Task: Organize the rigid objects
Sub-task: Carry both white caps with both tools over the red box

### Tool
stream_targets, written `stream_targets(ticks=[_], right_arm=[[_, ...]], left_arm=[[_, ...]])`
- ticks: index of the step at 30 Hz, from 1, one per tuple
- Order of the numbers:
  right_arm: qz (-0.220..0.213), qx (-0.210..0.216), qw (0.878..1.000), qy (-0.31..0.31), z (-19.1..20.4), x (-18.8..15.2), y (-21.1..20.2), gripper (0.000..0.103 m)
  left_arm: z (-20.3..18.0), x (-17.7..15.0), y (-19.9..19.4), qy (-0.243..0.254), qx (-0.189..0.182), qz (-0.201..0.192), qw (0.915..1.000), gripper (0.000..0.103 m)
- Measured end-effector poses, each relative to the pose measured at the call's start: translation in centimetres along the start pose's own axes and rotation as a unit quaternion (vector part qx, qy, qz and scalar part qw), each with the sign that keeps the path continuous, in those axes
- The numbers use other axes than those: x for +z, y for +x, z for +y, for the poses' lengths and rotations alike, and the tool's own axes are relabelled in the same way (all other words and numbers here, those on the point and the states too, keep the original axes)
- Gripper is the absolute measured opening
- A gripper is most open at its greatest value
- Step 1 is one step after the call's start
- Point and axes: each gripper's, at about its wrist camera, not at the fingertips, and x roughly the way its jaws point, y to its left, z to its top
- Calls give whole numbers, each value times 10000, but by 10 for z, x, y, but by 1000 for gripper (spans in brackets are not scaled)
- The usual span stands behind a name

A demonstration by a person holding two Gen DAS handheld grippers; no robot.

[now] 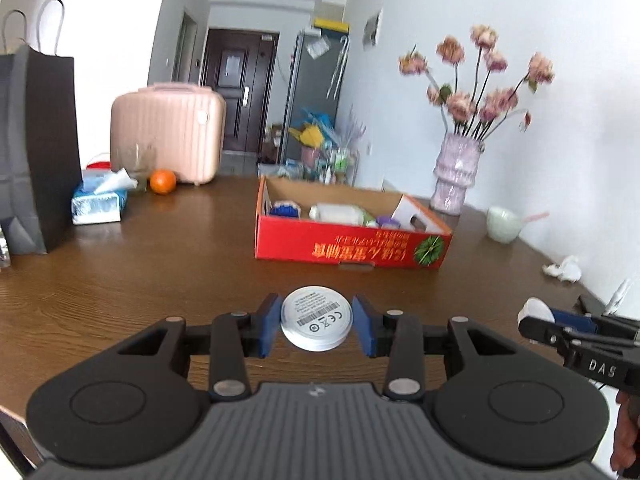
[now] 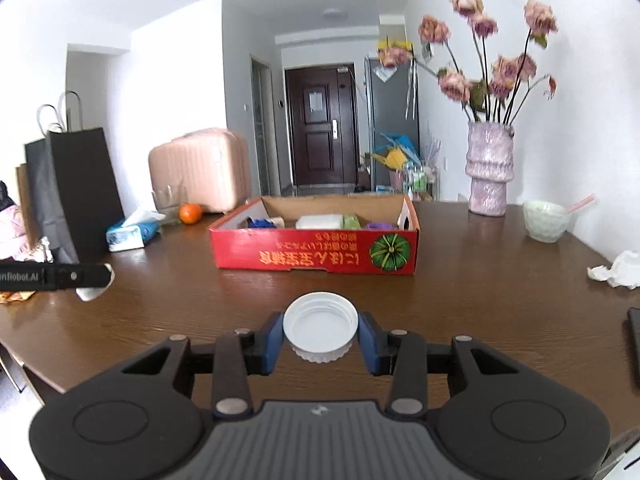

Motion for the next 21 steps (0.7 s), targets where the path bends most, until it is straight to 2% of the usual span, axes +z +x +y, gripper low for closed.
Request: stream_targets(ticks=[9,21], right_arm=[[-392,-134,9990,-165,18,-14,-51,39],[-601,-181,9980,-58,15,-14,-56,39]], left_arm=[[-6,-15,-40,38,-152,-165,9997,40],[-7,-13,-36,100,-316,-239,9992,40]])
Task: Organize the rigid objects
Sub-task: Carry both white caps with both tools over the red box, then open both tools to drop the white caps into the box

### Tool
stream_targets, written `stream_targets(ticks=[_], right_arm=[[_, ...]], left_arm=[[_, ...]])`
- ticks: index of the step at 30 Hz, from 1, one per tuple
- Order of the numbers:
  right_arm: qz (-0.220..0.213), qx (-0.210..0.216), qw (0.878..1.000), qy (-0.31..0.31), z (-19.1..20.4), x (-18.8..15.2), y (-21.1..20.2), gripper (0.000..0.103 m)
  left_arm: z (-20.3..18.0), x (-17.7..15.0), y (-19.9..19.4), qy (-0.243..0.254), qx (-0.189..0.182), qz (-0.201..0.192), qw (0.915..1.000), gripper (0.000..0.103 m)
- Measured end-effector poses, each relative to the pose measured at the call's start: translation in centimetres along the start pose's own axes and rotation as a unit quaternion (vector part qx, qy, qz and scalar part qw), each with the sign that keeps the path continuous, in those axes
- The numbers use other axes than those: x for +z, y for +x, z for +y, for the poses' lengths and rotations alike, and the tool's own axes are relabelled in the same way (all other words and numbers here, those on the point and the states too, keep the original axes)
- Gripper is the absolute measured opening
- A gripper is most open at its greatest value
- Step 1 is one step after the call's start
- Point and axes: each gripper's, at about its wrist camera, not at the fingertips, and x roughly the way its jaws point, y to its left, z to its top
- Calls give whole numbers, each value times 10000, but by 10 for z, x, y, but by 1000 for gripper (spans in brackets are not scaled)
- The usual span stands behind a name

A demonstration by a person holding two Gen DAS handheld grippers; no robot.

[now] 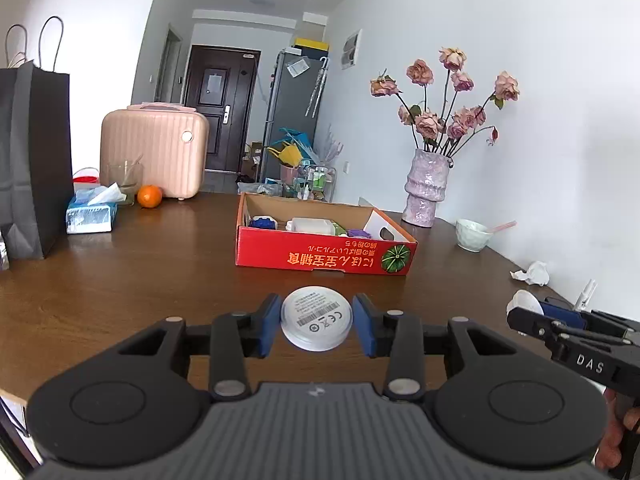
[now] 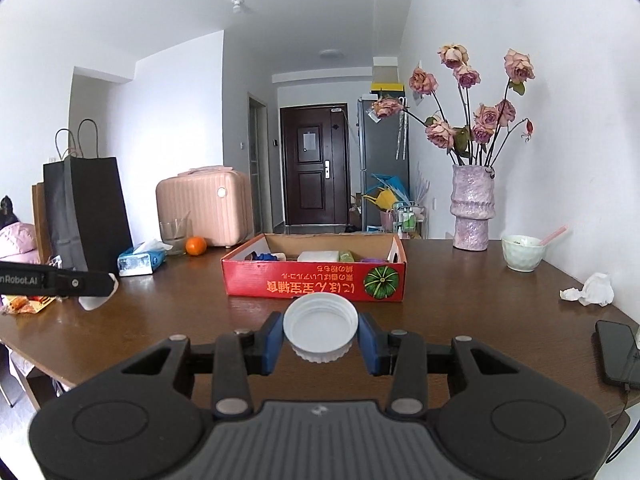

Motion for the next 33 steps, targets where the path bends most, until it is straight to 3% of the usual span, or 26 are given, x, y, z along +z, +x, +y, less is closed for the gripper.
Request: stream_targets(ticks=[9,13,17,21,26,33], right_arm=[[106,140,9997,140,-17,19,45,39],[261,518,9977,356,-37,44,87,39],[432,586,9969,285,-57,76,141,39],[660,976,9922,414,-82,113,204,39],[1135,1080,9873,253,-103,148,289,39],[2061,1031,9717,-522,-106,142,382,39]], left_arm=[[5,36,52,291,41,-106,9995,40],[15,66,99,420,-55,-76,9991,40],[24,99,155,548,-213,61,9983,40],[35,130,228,541,-376,391,9971,40],[44,146,319,687,-533,890,9922,40],[55,150,421,699,-657,1667,9813,40]])
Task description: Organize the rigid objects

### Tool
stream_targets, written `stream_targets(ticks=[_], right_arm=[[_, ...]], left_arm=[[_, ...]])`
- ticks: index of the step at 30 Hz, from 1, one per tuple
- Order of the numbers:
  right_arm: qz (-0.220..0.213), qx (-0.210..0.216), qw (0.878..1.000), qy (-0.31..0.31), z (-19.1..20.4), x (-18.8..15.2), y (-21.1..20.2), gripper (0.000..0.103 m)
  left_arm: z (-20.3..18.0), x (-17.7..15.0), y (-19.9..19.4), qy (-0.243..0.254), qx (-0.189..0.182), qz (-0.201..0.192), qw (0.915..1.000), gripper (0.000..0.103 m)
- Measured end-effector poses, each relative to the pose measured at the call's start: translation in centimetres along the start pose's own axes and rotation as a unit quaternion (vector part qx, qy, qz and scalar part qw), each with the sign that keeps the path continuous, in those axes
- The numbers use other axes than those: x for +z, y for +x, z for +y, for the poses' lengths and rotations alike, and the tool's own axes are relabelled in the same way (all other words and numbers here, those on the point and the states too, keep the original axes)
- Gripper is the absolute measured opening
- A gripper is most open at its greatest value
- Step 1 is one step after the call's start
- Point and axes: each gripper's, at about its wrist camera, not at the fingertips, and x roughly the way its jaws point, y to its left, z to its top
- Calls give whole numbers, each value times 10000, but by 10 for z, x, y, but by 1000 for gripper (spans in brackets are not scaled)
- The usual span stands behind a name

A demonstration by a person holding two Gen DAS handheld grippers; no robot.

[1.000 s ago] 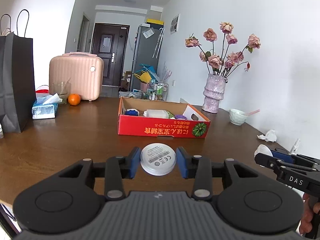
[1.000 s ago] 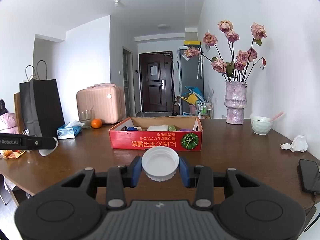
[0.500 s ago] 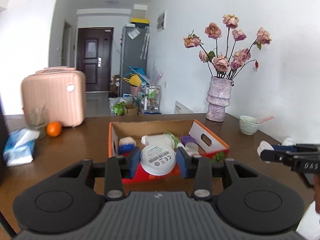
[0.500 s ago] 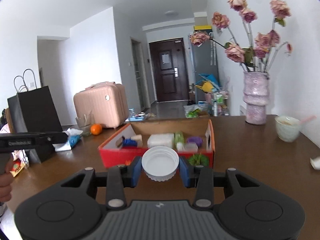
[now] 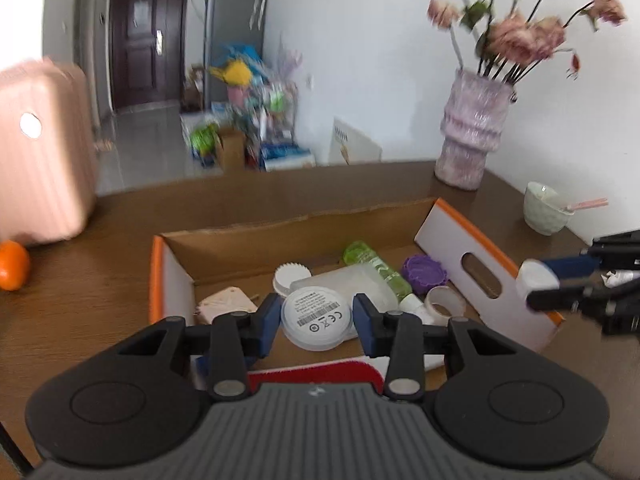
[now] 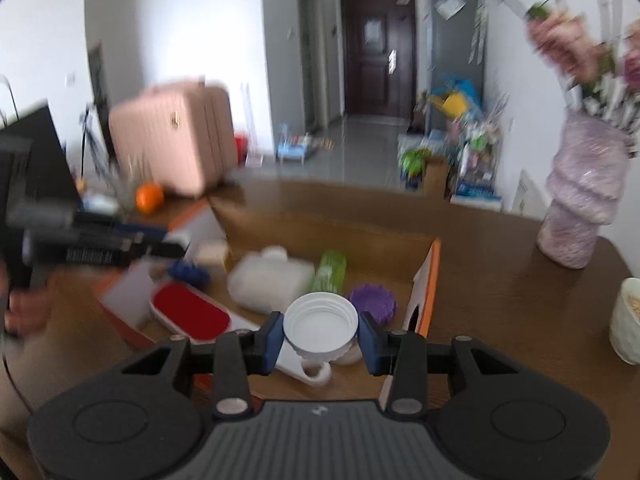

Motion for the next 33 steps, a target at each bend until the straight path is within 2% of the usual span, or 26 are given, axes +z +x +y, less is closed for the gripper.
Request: stream_targets(ticks=[5,7,9,11,18,23,26,31,33], right_arm=[[504,-203,9978,-373,-3,-8,38,40],[588,-269,9965,-536,-2,-12,44,40],[551,-262,9963,-605,-1,-15,47,52],[471,-237,9965,-655,1,-14,47,57],[90,-180,9989,-433,-7,7,35,57],[-17,-109,9992,-382,-5,21,13,57],[-53,-86,9989,-466,4,29,-7,58],[-197,-150,9982,-551,25,36,-47,64],[-299,-124,9981,-518,34,37,-66,67]], left_arm=[[8,1,37,182,154,328,9992,40],[12,0,41,174,96,343,9992,45],[15,1,40,216,35,257,9994,52],[20,5,39,137,59,207,9997,56],[30,16,31,-30,224,273,9994,59],[26,24,-4,10,406,53,9992,60],[18,27,-39,49,463,-107,9989,62],[-1,26,-112,113,598,-582,9964,69],[-9,22,-139,146,680,-806,9943,76]])
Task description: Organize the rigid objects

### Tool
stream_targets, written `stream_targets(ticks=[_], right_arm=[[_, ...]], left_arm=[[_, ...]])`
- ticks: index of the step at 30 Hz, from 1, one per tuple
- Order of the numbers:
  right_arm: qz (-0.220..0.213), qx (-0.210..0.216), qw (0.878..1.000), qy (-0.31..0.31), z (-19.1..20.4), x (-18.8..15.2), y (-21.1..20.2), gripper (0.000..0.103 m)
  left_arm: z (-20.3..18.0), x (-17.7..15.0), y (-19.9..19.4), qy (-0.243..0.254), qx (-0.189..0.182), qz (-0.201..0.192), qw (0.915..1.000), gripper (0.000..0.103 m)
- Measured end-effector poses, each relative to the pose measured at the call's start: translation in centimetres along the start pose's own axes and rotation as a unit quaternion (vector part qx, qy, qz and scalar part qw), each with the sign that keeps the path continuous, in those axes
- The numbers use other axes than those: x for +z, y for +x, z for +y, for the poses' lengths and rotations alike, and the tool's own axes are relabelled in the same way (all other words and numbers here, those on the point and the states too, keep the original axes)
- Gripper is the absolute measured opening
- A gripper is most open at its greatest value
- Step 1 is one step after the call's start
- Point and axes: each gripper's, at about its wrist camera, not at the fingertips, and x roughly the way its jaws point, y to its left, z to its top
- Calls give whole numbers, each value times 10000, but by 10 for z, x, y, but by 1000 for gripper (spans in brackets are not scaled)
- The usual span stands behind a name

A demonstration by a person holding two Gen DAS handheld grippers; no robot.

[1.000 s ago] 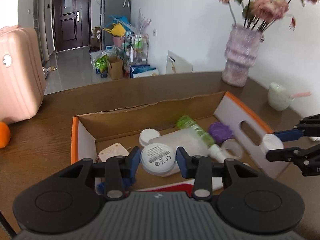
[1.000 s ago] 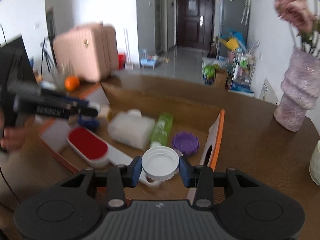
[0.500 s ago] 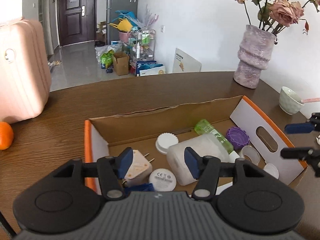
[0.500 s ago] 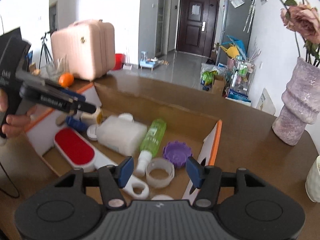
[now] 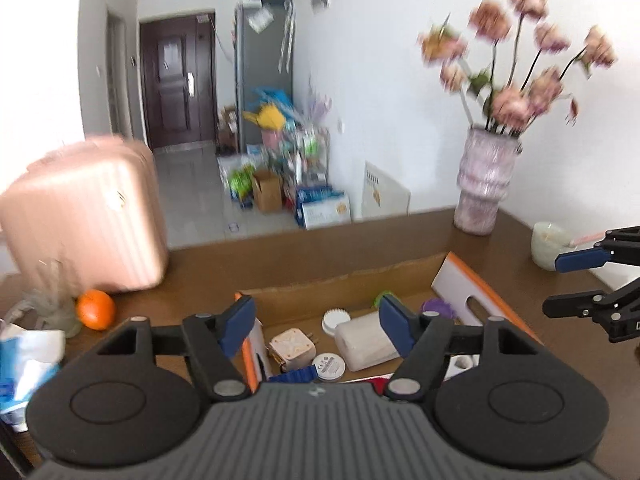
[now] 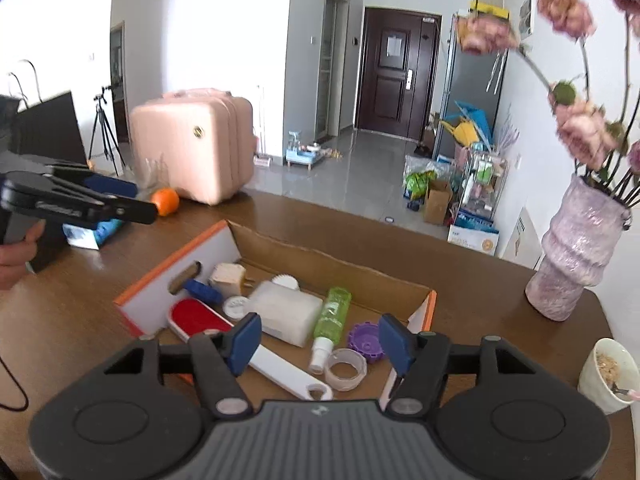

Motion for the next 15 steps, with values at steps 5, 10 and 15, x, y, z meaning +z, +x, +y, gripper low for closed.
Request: stream_targets(ticks=[5,10,15], right_arm=[[-541,-21,9985,41,27,1,-57,81],[-1322,-180,9908,233,52,-22,-92,96],[-1967,-459,9756,862,68,-70,-104,98]], left_arm=[[-18,-19,-72,83,396,-755,9963,87],[-40,-58,-120,38,507,-1290,9903,101],[-57,-98,-146,31,694,-1533,9857,103]])
